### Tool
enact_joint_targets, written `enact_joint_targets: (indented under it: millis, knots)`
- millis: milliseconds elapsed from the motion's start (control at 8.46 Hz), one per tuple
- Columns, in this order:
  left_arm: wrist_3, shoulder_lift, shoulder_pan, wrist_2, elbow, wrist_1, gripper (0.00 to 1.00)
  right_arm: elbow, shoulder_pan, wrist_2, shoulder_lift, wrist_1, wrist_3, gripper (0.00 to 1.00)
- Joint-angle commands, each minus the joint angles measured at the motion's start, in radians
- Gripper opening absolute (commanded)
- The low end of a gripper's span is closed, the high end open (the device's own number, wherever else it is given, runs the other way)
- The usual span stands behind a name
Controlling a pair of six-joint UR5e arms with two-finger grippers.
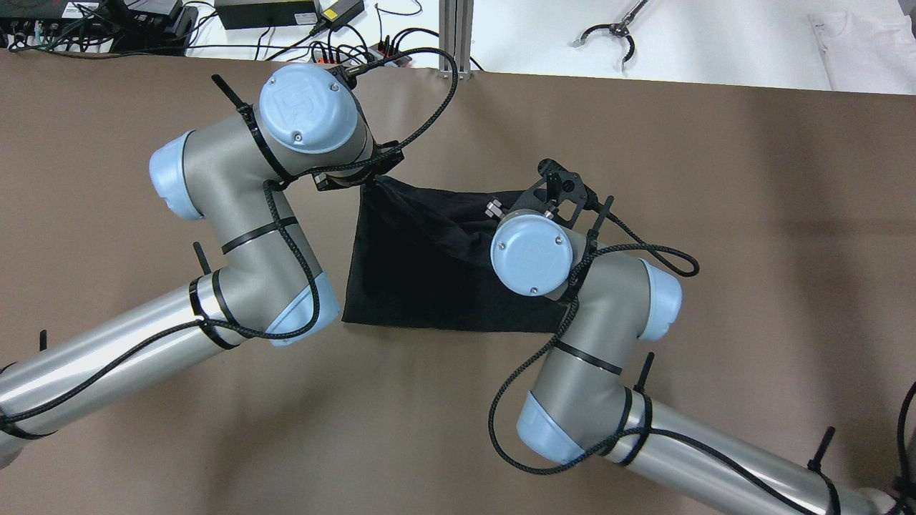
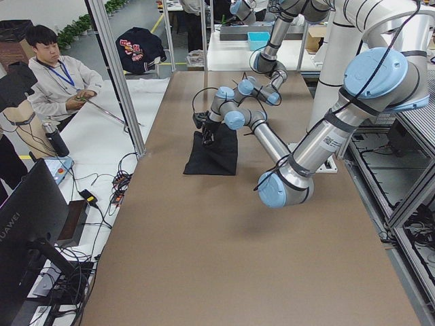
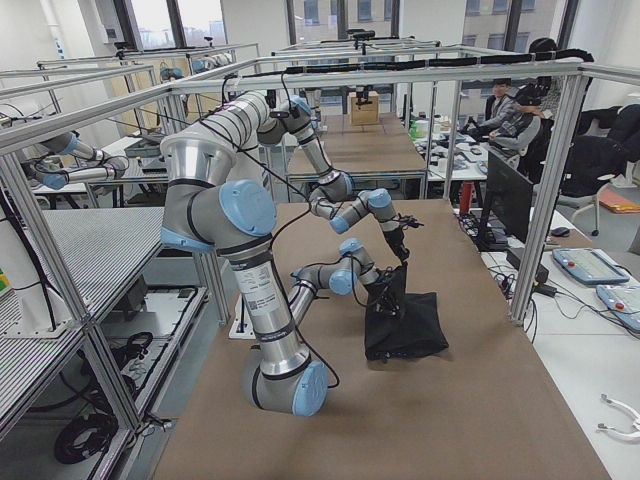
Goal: Fold clothes
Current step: 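Lift the near edge with both grippers and fold it toward the collar, then lay the folded edge down near the collar and open both grippers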
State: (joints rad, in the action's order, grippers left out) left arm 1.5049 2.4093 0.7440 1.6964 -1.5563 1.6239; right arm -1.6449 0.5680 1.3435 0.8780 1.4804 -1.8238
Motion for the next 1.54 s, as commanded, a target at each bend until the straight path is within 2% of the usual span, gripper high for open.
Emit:
enact_joint_targets:
  millis: [0,118,236,355,473,591,709,828,1064,1182,1419]
  knots:
    - [-0.043,0.066,0.017,-0.001,0.225,0.140,0.00,0.245,0.053,-0.001,-0.062,-0.179,0.079,0.00]
    - [-0.064,0.089,0.021,-0.001,0.320,0.224,0.03,0.284,0.064,-0.001,-0.056,-0.221,0.139,0.07]
    - [-0.109,0.093,0.028,-0.004,0.369,0.297,0.54,0.289,0.084,0.003,-0.035,-0.254,0.205,0.49]
    - [-0.145,0.093,0.037,-0.009,0.371,0.310,1.00,0.287,0.105,0.006,-0.025,-0.271,0.221,0.88]
    - [-0.144,0.094,0.076,0.018,0.340,0.313,1.00,0.277,0.131,0.032,-0.025,-0.272,0.221,0.93]
    - [-0.144,0.093,0.112,0.104,0.322,0.315,1.00,0.237,0.156,0.110,-0.024,-0.273,0.219,0.94]
    - [-0.146,0.093,0.118,0.121,0.321,0.315,1.00,0.180,0.156,0.144,-0.001,-0.273,0.206,0.94]
    - [-0.146,0.091,0.118,0.121,0.321,0.315,1.00,0.147,0.147,0.143,0.021,-0.273,0.168,0.93]
    - [-0.149,0.088,0.118,0.118,0.321,0.315,1.00,0.155,0.086,0.126,0.024,-0.272,-0.036,0.89]
    - [-0.149,0.088,0.118,0.118,0.321,0.315,1.00,0.155,0.052,0.077,0.021,-0.272,-0.082,0.84]
    - [-0.149,0.086,0.118,0.118,0.321,0.313,1.00,0.160,0.041,0.028,0.001,-0.272,-0.193,0.49]
